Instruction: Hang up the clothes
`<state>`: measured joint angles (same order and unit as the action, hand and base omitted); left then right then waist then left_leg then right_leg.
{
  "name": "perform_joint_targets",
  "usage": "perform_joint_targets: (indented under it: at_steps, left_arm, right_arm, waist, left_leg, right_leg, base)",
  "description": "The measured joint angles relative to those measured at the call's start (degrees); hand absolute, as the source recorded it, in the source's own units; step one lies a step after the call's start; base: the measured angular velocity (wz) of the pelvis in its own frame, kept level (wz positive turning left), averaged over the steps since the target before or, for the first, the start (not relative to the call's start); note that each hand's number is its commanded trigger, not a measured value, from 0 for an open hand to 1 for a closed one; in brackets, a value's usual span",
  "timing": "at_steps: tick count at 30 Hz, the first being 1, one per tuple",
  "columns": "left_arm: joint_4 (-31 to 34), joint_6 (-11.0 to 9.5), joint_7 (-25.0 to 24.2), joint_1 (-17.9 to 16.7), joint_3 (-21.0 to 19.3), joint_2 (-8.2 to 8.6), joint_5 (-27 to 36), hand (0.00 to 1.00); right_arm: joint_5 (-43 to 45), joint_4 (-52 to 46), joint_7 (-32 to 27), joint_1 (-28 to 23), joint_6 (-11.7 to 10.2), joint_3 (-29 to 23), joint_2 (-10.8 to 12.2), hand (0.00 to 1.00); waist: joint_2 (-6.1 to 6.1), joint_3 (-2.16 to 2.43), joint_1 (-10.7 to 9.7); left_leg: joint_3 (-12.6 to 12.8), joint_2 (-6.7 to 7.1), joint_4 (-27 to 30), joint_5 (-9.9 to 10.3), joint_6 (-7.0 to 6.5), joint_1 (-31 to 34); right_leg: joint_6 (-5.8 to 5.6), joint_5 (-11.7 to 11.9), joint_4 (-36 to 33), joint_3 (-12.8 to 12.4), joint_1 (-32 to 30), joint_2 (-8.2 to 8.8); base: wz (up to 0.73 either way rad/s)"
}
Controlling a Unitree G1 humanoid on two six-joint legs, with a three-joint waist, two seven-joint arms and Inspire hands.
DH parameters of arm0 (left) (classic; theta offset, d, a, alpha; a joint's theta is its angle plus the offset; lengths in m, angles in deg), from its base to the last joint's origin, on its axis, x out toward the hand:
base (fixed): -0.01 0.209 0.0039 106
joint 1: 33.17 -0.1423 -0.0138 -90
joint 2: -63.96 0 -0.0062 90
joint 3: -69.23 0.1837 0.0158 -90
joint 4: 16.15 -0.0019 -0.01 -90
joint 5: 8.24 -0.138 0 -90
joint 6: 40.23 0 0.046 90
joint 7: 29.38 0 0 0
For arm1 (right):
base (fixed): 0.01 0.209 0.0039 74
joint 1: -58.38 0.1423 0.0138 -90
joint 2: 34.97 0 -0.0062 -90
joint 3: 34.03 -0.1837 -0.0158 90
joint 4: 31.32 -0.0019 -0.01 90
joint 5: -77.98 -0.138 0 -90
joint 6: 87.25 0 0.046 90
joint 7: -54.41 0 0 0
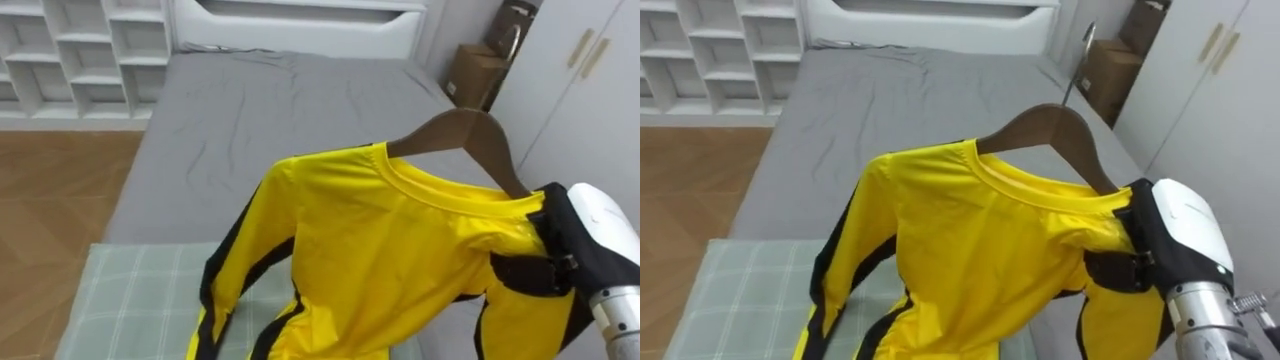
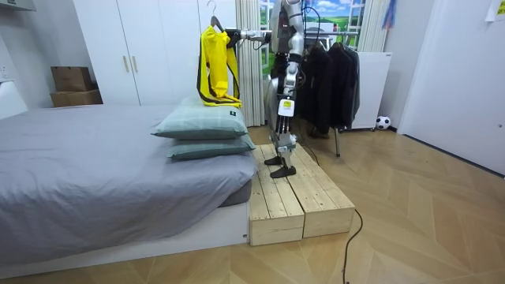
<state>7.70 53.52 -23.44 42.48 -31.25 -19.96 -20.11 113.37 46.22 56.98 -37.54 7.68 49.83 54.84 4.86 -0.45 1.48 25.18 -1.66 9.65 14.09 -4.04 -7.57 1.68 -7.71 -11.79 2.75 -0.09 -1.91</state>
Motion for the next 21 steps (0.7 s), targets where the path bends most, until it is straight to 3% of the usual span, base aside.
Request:
perform_joint_targets:
  at_steps: [1,2,3,4,5,6,7,8,10,13,15,17,18,19,20,21]
  left_arm:
    - [-0.6,0.0,0.1,0.8,-0.1,-0.17,0.0,0.00]
    - [-1.0,-0.1,0.2,1.3,-0.5,-0.23,0.1,0.00]
    - [-1.2,-0.1,0.4,1.7,-0.6,-0.18,0.1,0.00]
    - [-1.2,-0.1,0.6,2.6,-0.5,-0.14,0.2,0.00]
    - [-1.3,-0.1,0.9,2.4,-0.4,-0.44,0.5,0.00]
    - [-1.3,-0.1,1.2,2.6,-0.3,-0.75,0.8,0.00]
    - [-1.3,-0.1,1.5,2.5,0.2,-1.24,1.2,0.00]
    - [-1.3,0.2,1.9,2.5,0.7,-1.82,1.1,0.00]
    - [-0.9,0.8,2.4,3.0,0.7,-2.08,1.0,0.00]
    - [0.9,1.3,2.4,3.8,0.5,-0.81,1.0,0.00]
    - [2.2,1.6,2.6,4.1,0.6,-0.89,1.0,0.00]
    - [2.4,2.2,3.3,5.0,0.6,-0.96,0.9,0.00]
    - [2.4,2.3,3.4,5.1,0.6,-0.97,0.9,0.00]
    - [2.5,2.2,3.7,5.2,0.6,-1.00,1.0,0.00]
    - [2.7,2.2,4.5,5.3,0.6,-1.43,1.0,0.00]
    - [2.7,2.3,4.8,5.1,0.7,-1.65,1.0,0.00]
  right_arm:
    - [1.0,0.0,0.0,0.7,0.0,0.5,0.2,1.00]
    - [2.1,-0.3,0.0,1.0,0.0,0.5,0.4,1.00]
    - [3.0,-0.4,0.0,1.2,0.0,0.6,0.4,1.00]
    - [4.2,-0.4,0.0,1.3,0.1,0.7,0.4,1.00]
    - [5.4,-0.4,-0.3,1.3,0.1,1.4,0.4,1.00]
    - [5.6,-0.4,-0.6,1.3,0.1,1.9,0.4,1.00]
    - [5.3,-0.4,-0.7,1.8,0.1,3.4,0.5,1.00]
    - [4.8,-0.4,-0.7,2.1,0.1,5.3,0.5,1.00]
    - [4.9,-0.4,-0.6,2.3,0.0,6.6,0.5,1.00]
    - [4.8,-0.4,-0.4,3.7,0.0,7.3,0.5,1.00]
    - [4.8,-0.4,0.1,5.1,0.0,7.4,0.5,1.00]
    - [4.9,-1.0,0.9,6.3,0.0,7.3,0.5,1.00]
    - [4.8,-1.5,1.3,6.5,-0.1,7.3,0.5,1.00]
    - [4.8,-1.9,1.5,7.0,-0.6,7.4,0.5,1.00]
    - [4.9,-1.9,1.5,7.6,-1.1,7.6,0.5,1.00]
    - [4.9,-1.9,1.5,7.9,-1.3,7.8,0.4,1.00]
  waist:
    - [-0.12,-0.06,1.1]
    - [-0.76,-0.17,2.5]
    - [-1.10,-0.34,3.7]
    - [-1.89,-0.20,4.6]
    - [-2.37,0.22,5.0]
    - [-2.38,0.23,5.3]
    - [-2.02,0.38,5.9]
    - [-1.64,0.38,6.0]
    - [-1.57,0.27,5.9]
    - [-1.90,0.12,5.4]
    - [-1.47,-0.08,4.7]
    - [-1.01,0.05,4.3]
    - [-0.97,0.09,4.1]
    - [-0.69,0.23,4.0]
    - [-0.62,0.15,4.6]
    - [-0.98,-0.03,5.2]
  left_leg:
    - [3.5,-0.70,0.2,0.3,0.18,0.0]
    - [7.6,-1.87,0.1,0.7,0.41,0.4]
    - [9.9,-2.20,0.4,0.8,0.47,0.4]
    - [13.7,-2.81,0.9,1.1,0.69,0.0]
    - [16.4,-2.92,0.6,1.4,1.15,-0.4]
    - [17.7,-2.84,0.5,1.5,1.39,-0.8]
    - [20.5,-2.74,0.8,1.9,2.04,-1.3]
    - [22.6,-2.87,1.7,2.4,2.75,-1.9]
    - [24.4,-4.09,3.4,2.6,3.43,-2.2]
    - [26.5,-6.29,5.3,2.5,4.62,-2.1]
    - [27.4,-8.15,7.2,2.9,5.50,-1.7]
    - [28.5,-11.12,10.5,3.7,6.98,-1.6]
    - [29.0,-11.83,11.9,3.9,7.34,-1.6]
    - [28.9,-13.71,14.9,4.2,7.87,-1.7]
    - [25.3,-15.46,19.6,4.2,7.94,-1.3]
    - [22.4,-16.08,21.5,3.8,7.90,-1.0]
  right_leg:
    - [0.51,1.2,0.3,4.2,-1.2,-0.10]
    - [0.84,2.1,-0.4,10.8,-2.1,0.09]
    - [0.83,1.9,-2.2,14.3,-2.8,1.01]
    - [-0.14,0.6,-6.9,19.9,-3.7,4.33]
    - [-1.70,-1.0,-10.8,23.2,-3.9,8.32]
    - [-2.19,-1.4,-12.0,24.3,-3.7,10.40]
    - [-2.94,-1.1,-12.5,25.4,-3.0,13.67]
    - [-5.04,-0.5,-10.9,25.0,-2.0,15.12]
    - [-5.44,-0.7,-8.0,24.8,-1.5,13.74]
    - [-3.75,-0.4,-6.9,23.4,-2.5,11.82]
    - [-2.57,-0.7,-7.0,23.2,-3.0,10.71]
    - [-0.80,-2.1,-8.2,22.4,-3.7,9.23]
    - [-0.40,-2.6,-8.7,22.1,-3.9,8.81]
    - [0.49,-3.5,-9.4,21.0,-4.2,7.88]
    - [1.46,-4.3,-10.3,18.9,-4.3,6.63]
    - [1.94,-4.6,-10.6,17.4,-4.2,5.84]
  base:
    - [-1.53]
    - [-1.62]
    - [-1.62]
    - [-1.44]
    - [-1.33]
    - [-1.25]
    - [-1.27]
    - [-1.17]
    - [-0.70]
    - [-0.46]
    - [-0.34]
    - [-0.35]
    - [-0.47]
    - [-0.74]
    - [-0.94]
    - [-1.29]
